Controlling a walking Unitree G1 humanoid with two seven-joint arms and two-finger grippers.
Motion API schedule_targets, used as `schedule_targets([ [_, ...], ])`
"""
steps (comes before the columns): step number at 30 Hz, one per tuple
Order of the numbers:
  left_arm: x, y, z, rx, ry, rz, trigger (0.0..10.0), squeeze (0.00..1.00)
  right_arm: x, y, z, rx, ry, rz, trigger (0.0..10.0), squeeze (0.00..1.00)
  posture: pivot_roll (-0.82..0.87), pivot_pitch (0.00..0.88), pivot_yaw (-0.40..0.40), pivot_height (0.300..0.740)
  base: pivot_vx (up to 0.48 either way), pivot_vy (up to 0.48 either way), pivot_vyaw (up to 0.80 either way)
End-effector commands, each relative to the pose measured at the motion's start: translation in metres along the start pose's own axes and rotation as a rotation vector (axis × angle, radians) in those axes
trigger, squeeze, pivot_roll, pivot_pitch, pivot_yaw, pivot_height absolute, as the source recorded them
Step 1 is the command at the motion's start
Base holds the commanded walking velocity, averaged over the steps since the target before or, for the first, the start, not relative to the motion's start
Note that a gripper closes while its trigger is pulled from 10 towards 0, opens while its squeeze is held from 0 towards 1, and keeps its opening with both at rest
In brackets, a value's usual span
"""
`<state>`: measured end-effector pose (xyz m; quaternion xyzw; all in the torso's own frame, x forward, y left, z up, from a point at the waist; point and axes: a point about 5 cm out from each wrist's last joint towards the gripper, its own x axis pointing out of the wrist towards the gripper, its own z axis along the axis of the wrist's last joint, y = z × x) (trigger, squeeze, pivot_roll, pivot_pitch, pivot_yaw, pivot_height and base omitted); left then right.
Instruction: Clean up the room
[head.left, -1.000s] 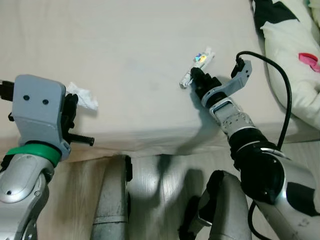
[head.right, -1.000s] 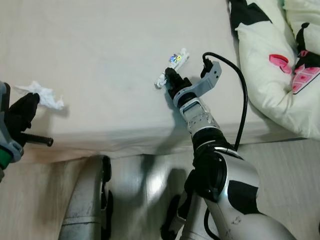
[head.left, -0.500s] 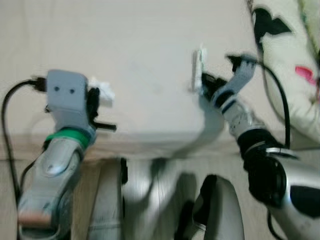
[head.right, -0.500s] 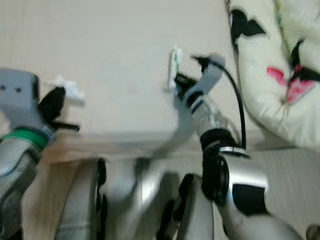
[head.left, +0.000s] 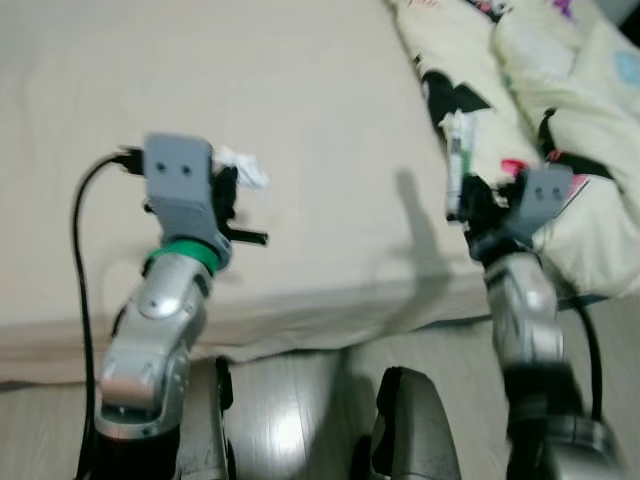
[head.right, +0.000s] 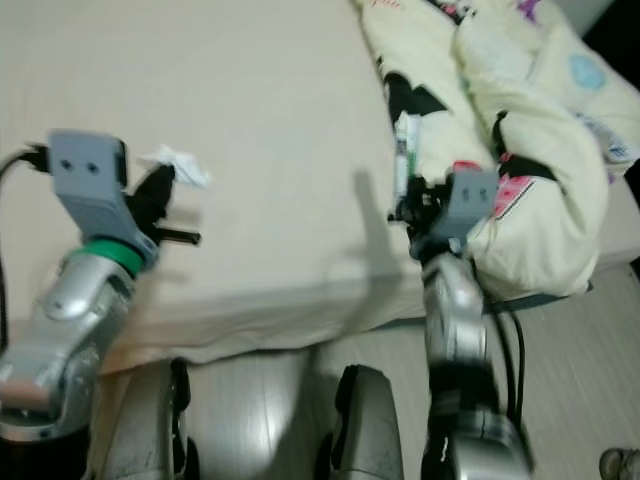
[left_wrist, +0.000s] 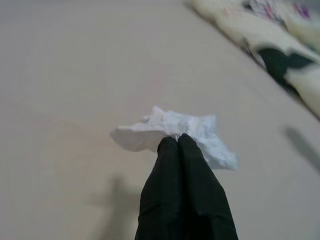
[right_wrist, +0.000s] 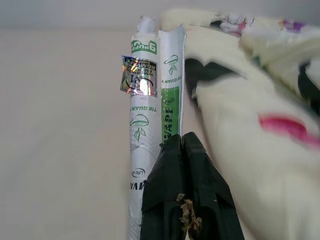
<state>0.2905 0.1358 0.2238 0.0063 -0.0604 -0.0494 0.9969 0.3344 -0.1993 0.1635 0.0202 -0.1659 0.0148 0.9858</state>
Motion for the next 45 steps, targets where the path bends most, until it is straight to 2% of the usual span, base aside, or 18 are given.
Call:
schedule_targets([
  [1, -0.002, 0.003, -0.012, -0.023, 0.028, 0.007, 10.0, 0.0, -0.006, -0.005, 0.006, -0.049, -0.051, -0.034, 10.0, 0.0, 0.09, 0.084, -0.06, 0.515, 0.0, 0.0, 0.0],
  [5, -0.001, 0.011, -0.022, -0.043, 0.052, 0.041, 10.0, 0.0, -0.014, -0.006, 0.002, -0.081, -0.059, -0.063, 10.0, 0.0, 0.09, 0.073, -0.059, 0.515, 0.0, 0.0, 0.0],
  [8, 0.002, 0.021, -0.025, -0.007, 0.015, 0.088, 10.0, 0.0, -0.016, -0.013, 0.0, -0.23, -0.058, -0.115, 10.0, 0.0, 0.09, 0.052, -0.057, 0.525, 0.0, 0.0, 0.0],
  [11, 0.006, 0.024, -0.023, 0.013, -0.018, 0.108, 10.0, 0.0, -0.016, -0.017, 0.002, -0.259, -0.053, -0.149, 10.0, 0.0, 0.09, 0.043, -0.058, 0.535, 0.0, 0.0, 0.0],
  [14, 0.011, 0.023, -0.021, 0.038, -0.048, 0.103, 10.0, 0.0, -0.018, -0.019, 0.006, -0.268, -0.033, -0.168, 10.0, 0.0, 0.08, 0.039, -0.056, 0.549, 0.0, 0.0, 0.0],
  [18, 0.013, 0.022, -0.024, 0.03, -0.041, 0.1, 10.0, 0.0, -0.02, -0.019, 0.006, -0.278, -0.03, -0.167, 10.0, 0.0, 0.08, 0.036, -0.053, 0.564, 0.0, 0.0, 0.0],
  [26, 0.018, 0.02, -0.03, 0.065, -0.052, 0.087, 10.0, 0.0, -0.025, -0.018, 0.002, -0.281, -0.029, -0.181, 10.0, 0.0, 0.07, 0.036, -0.05, 0.593, 0.0, 0.0, 0.0],
  [35, 0.028, 0.015, -0.027, 0.054, -0.088, 0.058, 10.0, 0.0, -0.027, -0.019, 0.002, -0.289, -0.013, -0.194, 10.0, 0.0, 0.06, 0.042, -0.047, 0.632, 0.0, 0.0, 0.0],
  [45, 0.031, 0.008, -0.028, 0.053, -0.1, 0.031, 10.0, 0.0, -0.027, -0.019, 0.002, -0.292, -0.013, -0.197, 10.0, 0.0, 0.06, 0.047, -0.046, 0.671, 0.0, 0.0, 0.0],
])
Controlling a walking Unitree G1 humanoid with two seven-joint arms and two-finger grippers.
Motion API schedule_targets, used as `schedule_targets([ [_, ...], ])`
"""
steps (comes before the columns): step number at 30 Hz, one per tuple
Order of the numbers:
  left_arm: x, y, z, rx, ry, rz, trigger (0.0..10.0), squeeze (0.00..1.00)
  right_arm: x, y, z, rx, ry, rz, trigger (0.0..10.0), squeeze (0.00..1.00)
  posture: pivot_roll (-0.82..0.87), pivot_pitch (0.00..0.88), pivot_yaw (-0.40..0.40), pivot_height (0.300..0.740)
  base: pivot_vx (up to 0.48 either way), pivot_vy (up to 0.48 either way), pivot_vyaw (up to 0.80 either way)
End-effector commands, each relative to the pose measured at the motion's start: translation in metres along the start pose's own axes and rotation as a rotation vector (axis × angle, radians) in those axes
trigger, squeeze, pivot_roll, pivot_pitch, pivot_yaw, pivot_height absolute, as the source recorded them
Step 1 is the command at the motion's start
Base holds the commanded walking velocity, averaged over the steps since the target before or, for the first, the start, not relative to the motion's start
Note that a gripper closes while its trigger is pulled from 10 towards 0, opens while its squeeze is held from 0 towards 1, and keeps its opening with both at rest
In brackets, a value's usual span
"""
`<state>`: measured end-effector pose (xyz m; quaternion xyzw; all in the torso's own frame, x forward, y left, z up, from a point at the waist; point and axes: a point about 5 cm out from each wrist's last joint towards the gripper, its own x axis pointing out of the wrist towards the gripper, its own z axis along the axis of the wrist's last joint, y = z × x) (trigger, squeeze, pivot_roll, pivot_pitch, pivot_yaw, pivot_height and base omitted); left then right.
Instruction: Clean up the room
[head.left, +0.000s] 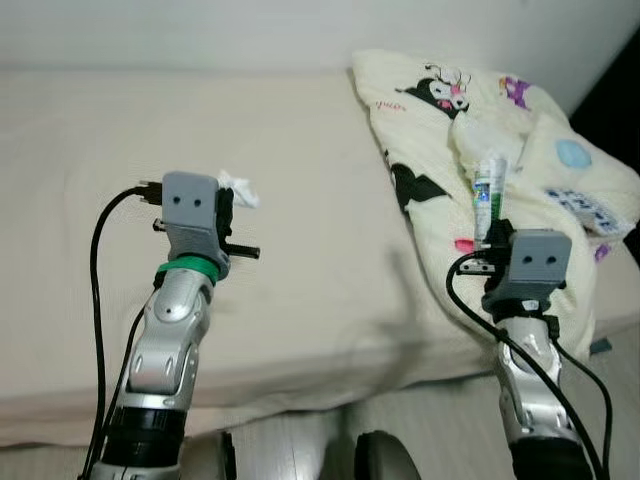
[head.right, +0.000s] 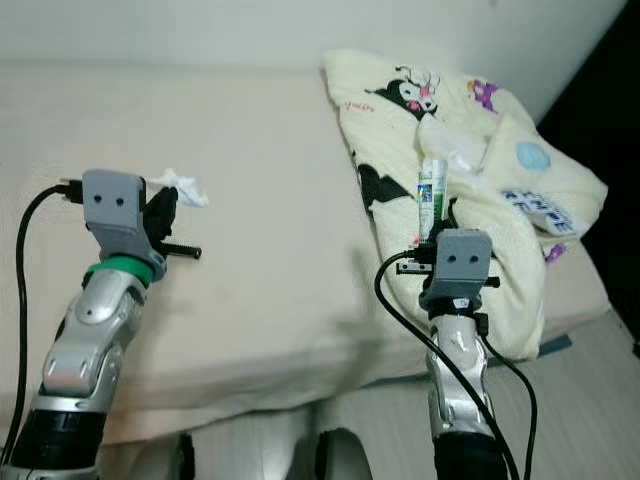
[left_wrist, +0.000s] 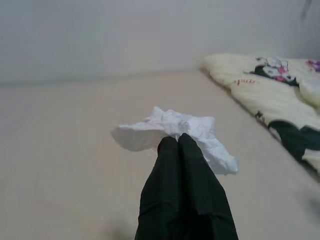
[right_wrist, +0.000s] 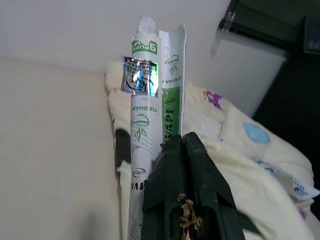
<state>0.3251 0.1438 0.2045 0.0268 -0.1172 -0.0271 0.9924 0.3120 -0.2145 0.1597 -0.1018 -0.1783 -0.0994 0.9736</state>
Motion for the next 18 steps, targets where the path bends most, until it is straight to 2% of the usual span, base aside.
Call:
schedule_targets([
  [1, -0.0014, -0.004, -0.0048, 0.004, 0.009, -0.016, 10.0, 0.0, -0.0037, -0.004, -0.0033, -0.013, 0.018, -0.011, 10.0, 0.0, 0.06, 0.047, -0.046, 0.681, 0.0, 0.0, 0.0],
  [14, -0.0008, -0.005, -0.0087, 0.001, 0.015, -0.022, 10.0, 0.0, -0.0034, -0.0022, -0.0034, 0.004, 0.026, -0.02, 10.0, 0.0, 0.06, 0.05, -0.04, 0.74, 0.0, 0.0, 0.0],
  [18, -0.0012, -0.0052, -0.0111, 0.006, 0.023, -0.025, 10.0, 0.0, -0.005, 0.0036, -0.0057, 0.04, 0.037, -0.012, 10.0, 0.0, 0.06, 0.049, -0.034, 0.74, 0.0, 0.0, 0.0],
])
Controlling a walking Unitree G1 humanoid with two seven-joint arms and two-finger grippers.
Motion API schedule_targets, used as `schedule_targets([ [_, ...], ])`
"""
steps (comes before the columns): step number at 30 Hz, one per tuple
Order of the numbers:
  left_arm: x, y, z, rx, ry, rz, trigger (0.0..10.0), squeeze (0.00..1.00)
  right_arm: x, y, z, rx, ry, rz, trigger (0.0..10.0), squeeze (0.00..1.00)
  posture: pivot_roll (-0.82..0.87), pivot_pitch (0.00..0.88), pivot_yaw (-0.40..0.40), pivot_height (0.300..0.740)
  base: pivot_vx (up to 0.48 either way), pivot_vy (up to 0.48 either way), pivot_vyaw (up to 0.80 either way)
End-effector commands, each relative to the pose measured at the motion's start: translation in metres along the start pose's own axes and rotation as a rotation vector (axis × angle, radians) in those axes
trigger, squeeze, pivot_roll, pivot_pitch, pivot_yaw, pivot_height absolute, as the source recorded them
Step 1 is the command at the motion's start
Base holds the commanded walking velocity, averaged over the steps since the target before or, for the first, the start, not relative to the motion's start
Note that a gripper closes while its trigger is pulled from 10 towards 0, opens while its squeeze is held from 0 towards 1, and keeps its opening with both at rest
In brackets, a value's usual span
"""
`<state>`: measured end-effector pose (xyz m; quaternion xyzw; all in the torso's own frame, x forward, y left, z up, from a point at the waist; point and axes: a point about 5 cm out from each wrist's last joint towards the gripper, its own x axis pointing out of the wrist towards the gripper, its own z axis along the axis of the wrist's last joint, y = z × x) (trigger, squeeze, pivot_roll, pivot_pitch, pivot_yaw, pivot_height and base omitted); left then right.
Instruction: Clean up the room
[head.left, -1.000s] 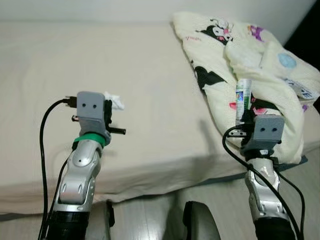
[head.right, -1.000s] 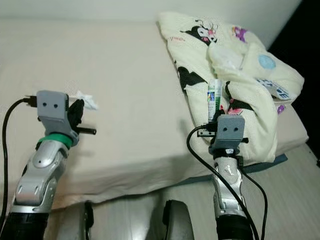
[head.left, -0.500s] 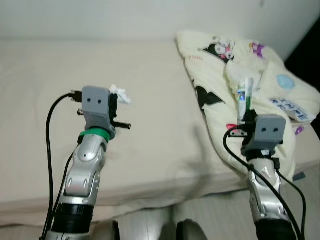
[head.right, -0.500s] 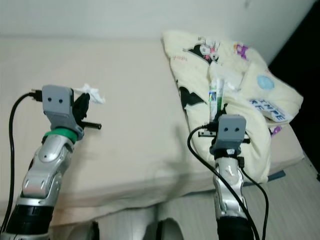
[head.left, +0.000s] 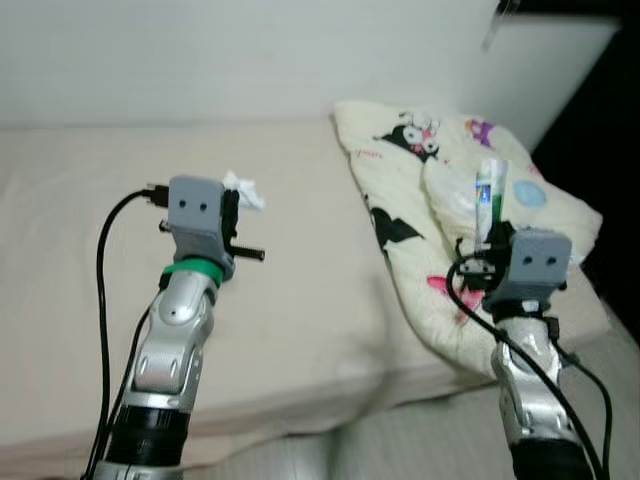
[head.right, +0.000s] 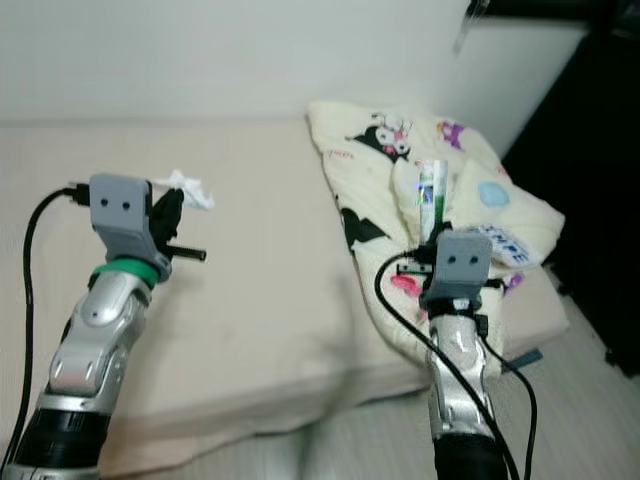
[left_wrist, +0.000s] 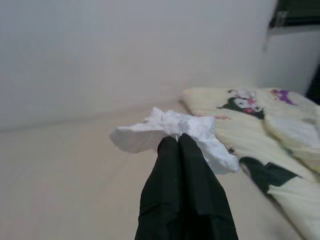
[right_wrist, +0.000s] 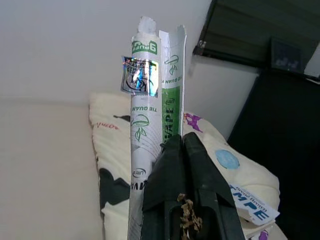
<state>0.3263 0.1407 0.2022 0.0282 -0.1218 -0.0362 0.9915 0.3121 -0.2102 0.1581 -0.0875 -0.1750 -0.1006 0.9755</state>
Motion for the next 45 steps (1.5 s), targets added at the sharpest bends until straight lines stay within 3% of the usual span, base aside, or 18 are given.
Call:
schedule_targets([
  [1, -0.003, -0.002, -0.013, 0.011, 0.046, -0.009, 10.0, 0.0, -0.008, 0.009, -0.012, 0.058, 0.059, 0.021, 10.0, 0.0, 0.06, 0.049, -0.034, 0.74, 0.0, 0.0, 0.0],
  [3, -0.007, -0.002, -0.026, 0.033, 0.081, -0.02, 10.0, 0.0, -0.021, 0.023, -0.032, 0.119, 0.148, 0.066, 10.0, 0.0, 0.06, 0.049, -0.034, 0.74, 0.0, 0.0, 0.0],
  [6, -0.014, -0.003, -0.044, 0.066, 0.129, -0.033, 10.0, 0.0, -0.035, 0.033, -0.049, 0.116, 0.223, 0.113, 10.0, 0.0, 0.06, 0.049, -0.034, 0.74, 0.0, 0.0, 0.0],
  [8, -0.027, -0.004, -0.071, 0.128, 0.206, -0.06, 10.0, 0.0, -0.049, 0.039, -0.066, 0.092, 0.292, 0.142, 10.0, 0.0, 0.06, 0.049, -0.034, 0.74, 0.0, 0.0, 0.0],
  [14, -0.044, -0.003, -0.101, 0.17, 0.299, -0.074, 10.0, 0.0, -0.055, 0.042, -0.07, 0.072, 0.302, 0.162, 10.0, 0.0, 0.06, 0.046, -0.033, 0.74, -0.247, 0.0, 0.0],
  [25, -0.04, -0.005, -0.095, 0.172, 0.273, -0.076, 10.0, 0.0, -0.045, 0.042, -0.056, 0.078, 0.233, 0.16, 10.0, 0.0, 0.05, 0.049, -0.031, 0.74, -0.285, 0.0, 0.0],
  [45, -0.035, -0.002, -0.096, 0.183, 0.23, -0.072, 10.0, 0.0, -0.046, 0.032, -0.06, 0.084, 0.226, 0.12, 10.0, 0.0, 0.04, 0.047, -0.017, 0.74, -0.308, 0.0, 0.0],
])
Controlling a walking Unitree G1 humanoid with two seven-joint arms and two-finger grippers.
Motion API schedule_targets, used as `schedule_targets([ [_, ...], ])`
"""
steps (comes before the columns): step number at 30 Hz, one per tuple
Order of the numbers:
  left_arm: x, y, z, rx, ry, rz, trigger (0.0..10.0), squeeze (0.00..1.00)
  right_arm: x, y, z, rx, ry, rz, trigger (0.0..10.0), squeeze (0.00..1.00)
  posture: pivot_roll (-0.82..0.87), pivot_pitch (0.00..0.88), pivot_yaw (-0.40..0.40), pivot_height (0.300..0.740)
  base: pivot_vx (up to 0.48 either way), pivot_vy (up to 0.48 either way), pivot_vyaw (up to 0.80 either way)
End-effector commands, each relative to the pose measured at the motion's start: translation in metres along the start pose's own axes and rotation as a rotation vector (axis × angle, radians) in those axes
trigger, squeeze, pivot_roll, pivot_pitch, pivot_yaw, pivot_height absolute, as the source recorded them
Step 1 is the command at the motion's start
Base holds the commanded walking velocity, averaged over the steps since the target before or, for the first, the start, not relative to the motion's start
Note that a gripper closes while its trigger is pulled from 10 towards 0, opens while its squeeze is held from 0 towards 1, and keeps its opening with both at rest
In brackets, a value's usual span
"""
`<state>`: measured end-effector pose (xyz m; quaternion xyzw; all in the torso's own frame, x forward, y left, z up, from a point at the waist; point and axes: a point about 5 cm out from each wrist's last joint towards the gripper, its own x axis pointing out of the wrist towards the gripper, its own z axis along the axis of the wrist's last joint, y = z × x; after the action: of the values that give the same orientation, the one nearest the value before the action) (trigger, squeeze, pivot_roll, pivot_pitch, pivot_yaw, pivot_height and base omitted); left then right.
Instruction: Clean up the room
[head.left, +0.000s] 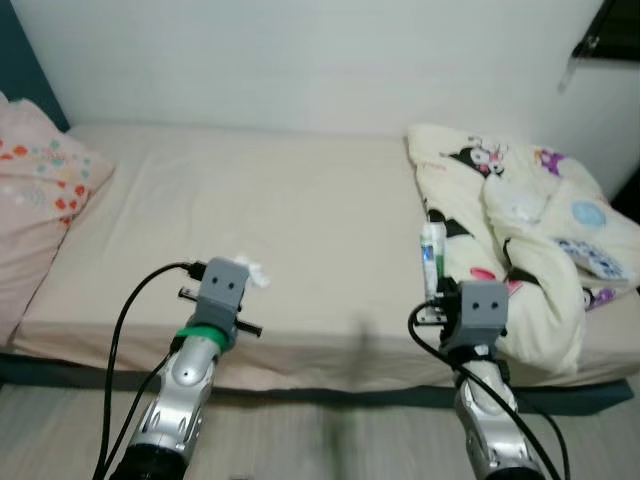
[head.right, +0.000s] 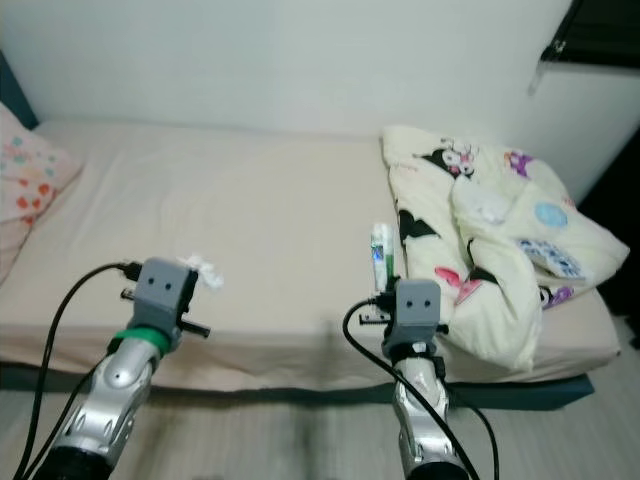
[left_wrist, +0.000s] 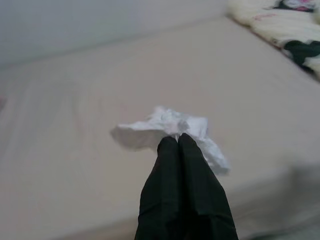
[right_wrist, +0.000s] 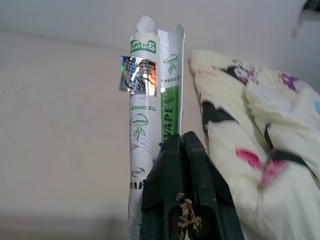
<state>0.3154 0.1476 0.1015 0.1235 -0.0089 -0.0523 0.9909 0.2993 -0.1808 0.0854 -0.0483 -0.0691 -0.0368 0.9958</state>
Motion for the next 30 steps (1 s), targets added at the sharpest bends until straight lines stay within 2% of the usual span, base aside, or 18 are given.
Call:
schedule_targets([
  [1, 0.0005, -0.0021, 0.0001, 0.008, -0.003, -0.01, 10.0, 0.0, -0.0024, -0.0028, -0.0033, 0.007, 0.013, -0.014, 10.0, 0.0, 0.04, 0.047, -0.017, 0.74, -0.307, 0.0, 0.0],
  [16, -0.0013, 0.0009, -0.0051, 0.022, 0.001, -0.005, 10.0, 0.0, -0.0019, -0.0003, -0.0063, -0.001, 0.022, 0.001, 10.0, 0.0, 0.05, 0.04, -0.013, 0.74, -0.313, 0.0, 0.0],
  [19, -0.0011, 0.0011, -0.0051, 0.018, 0.004, -0.002, 10.0, 0.0, -0.0016, -0.0004, -0.0069, -0.005, 0.029, 0.002, 10.0, 0.0, 0.05, 0.04, -0.013, 0.74, 0.0, 0.0, 0.0],
  [28, 0.0014, -0.0018, -0.0056, -0.025, 0.052, -0.031, 10.0, 0.0, -0.0006, -0.0017, -0.0083, -0.009, 0.036, 0.002, 10.0, 0.0, 0.05, 0.041, -0.009, 0.74, 0.0, 0.0, 0.77],
  [30, 0.0011, -0.0034, -0.0088, -0.046, 0.092, -0.052, 10.0, 0.0, -0.0012, -0.0015, -0.0092, -0.006, 0.04, 0.004, 10.0, 0.0, 0.05, 0.041, -0.009, 0.74, 0.0, 0.0, 0.76],
])
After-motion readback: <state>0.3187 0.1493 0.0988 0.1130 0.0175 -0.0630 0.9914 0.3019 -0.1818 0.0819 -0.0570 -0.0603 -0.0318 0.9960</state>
